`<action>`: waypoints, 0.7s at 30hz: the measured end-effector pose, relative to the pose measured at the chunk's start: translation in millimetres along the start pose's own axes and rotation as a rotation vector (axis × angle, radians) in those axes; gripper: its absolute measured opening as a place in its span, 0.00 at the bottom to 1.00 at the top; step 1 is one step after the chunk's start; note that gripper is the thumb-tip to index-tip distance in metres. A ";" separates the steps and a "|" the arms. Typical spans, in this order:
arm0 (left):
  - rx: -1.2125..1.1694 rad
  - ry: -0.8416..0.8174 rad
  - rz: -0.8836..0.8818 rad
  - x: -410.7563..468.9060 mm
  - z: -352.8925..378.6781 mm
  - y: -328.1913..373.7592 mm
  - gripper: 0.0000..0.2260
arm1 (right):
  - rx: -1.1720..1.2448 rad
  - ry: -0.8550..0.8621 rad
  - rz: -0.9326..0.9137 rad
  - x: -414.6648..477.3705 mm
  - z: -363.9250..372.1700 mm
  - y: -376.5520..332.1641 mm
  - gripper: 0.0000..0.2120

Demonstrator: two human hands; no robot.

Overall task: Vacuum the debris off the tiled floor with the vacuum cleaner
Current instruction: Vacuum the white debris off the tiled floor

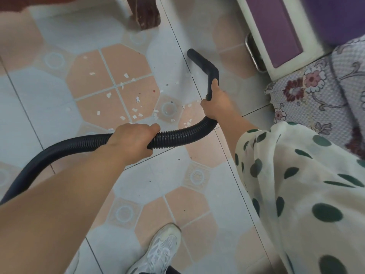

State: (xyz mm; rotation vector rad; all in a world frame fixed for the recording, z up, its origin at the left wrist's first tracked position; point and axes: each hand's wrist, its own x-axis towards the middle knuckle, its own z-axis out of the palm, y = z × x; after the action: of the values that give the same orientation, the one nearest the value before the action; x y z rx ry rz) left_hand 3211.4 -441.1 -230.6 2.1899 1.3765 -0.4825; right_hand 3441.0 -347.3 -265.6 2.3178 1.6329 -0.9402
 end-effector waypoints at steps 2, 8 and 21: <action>-0.001 -0.008 0.012 -5.3 0.0 0.3 0.11 | 0.013 0.000 0.013 -7.0 1.7 3.1 0.37; -0.003 -0.088 0.084 -20.9 5.5 15.3 0.11 | 0.040 -0.017 0.130 -44.7 3.2 28.4 0.37; 0.038 -0.116 0.127 -64.8 1.5 -7.2 0.12 | 0.086 -0.054 0.082 -73.8 34.1 12.0 0.38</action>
State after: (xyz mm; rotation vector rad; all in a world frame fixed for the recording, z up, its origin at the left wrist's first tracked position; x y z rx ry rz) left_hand 3177.3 -486.4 -198.3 2.2262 1.1683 -0.5823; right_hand 3422.6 -426.4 -253.3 2.3723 1.4931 -1.0653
